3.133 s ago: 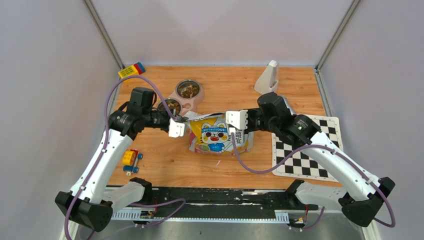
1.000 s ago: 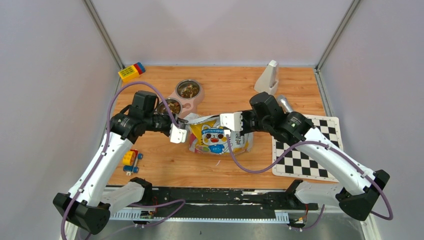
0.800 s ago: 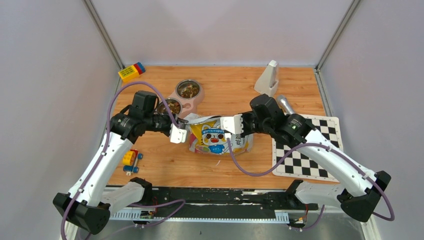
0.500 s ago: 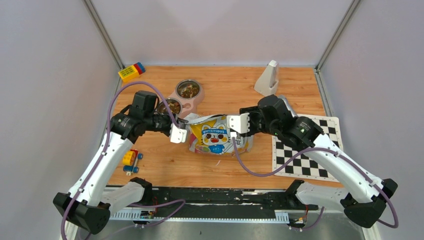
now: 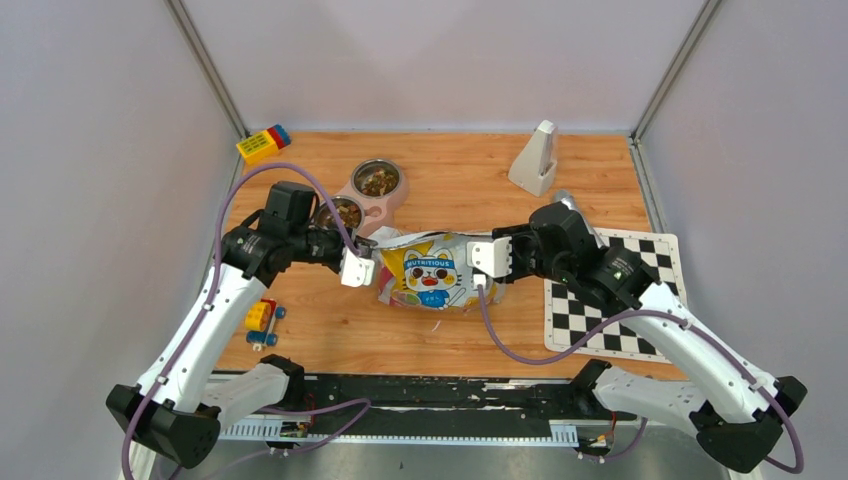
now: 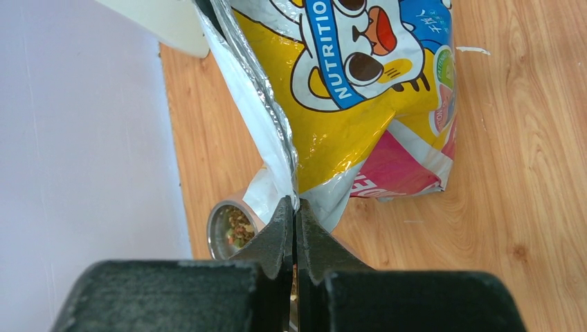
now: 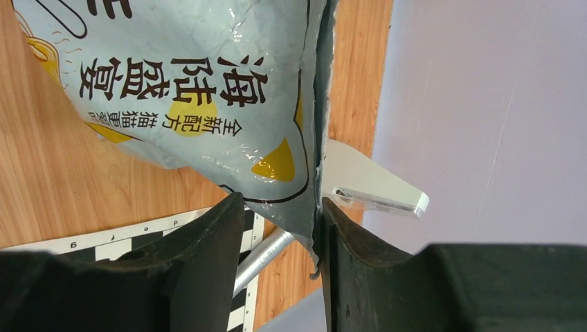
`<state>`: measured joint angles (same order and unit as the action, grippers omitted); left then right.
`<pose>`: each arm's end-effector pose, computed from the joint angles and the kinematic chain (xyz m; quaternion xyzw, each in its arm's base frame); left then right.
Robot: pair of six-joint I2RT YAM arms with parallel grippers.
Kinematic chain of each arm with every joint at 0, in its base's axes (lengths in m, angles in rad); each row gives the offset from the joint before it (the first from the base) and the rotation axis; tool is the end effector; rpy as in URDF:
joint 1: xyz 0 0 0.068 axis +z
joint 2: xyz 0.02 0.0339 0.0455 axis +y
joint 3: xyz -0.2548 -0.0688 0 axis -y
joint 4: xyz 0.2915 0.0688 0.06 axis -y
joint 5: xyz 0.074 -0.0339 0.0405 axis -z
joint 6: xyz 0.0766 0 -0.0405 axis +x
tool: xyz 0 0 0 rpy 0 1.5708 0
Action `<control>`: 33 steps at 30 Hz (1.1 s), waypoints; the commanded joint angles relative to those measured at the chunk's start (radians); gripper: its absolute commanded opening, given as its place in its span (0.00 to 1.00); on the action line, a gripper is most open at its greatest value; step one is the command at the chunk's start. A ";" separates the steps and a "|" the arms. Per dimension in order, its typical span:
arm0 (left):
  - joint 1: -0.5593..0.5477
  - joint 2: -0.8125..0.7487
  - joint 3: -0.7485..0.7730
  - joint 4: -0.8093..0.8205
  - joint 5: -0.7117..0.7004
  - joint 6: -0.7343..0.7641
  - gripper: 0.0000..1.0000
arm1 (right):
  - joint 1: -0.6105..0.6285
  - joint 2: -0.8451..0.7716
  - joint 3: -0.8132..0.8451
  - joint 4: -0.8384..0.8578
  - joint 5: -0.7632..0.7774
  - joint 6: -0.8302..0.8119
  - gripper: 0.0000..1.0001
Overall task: Serve the pet food
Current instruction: Close the pet food bag at the center of the board.
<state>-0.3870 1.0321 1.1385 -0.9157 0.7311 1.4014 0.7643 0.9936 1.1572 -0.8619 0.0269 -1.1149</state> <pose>0.2244 -0.1467 0.3280 0.7592 0.4393 -0.1215 0.4646 0.1993 0.1882 0.3369 -0.7283 0.5394 -0.0857 0.4139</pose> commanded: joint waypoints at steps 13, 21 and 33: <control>-0.013 0.001 -0.011 -0.070 0.003 -0.004 0.00 | -0.005 0.030 -0.014 0.082 0.038 -0.023 0.00; -0.016 0.009 0.001 -0.079 -0.001 0.001 0.00 | -0.005 0.027 0.088 0.002 -0.133 0.014 0.31; -0.018 0.007 0.005 -0.079 0.011 -0.008 0.00 | 0.011 0.097 0.045 0.086 -0.107 -0.002 0.38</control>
<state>-0.3935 1.0344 1.1378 -0.9272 0.7242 1.4010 0.7700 1.0885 1.2167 -0.8299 -0.0841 -1.1053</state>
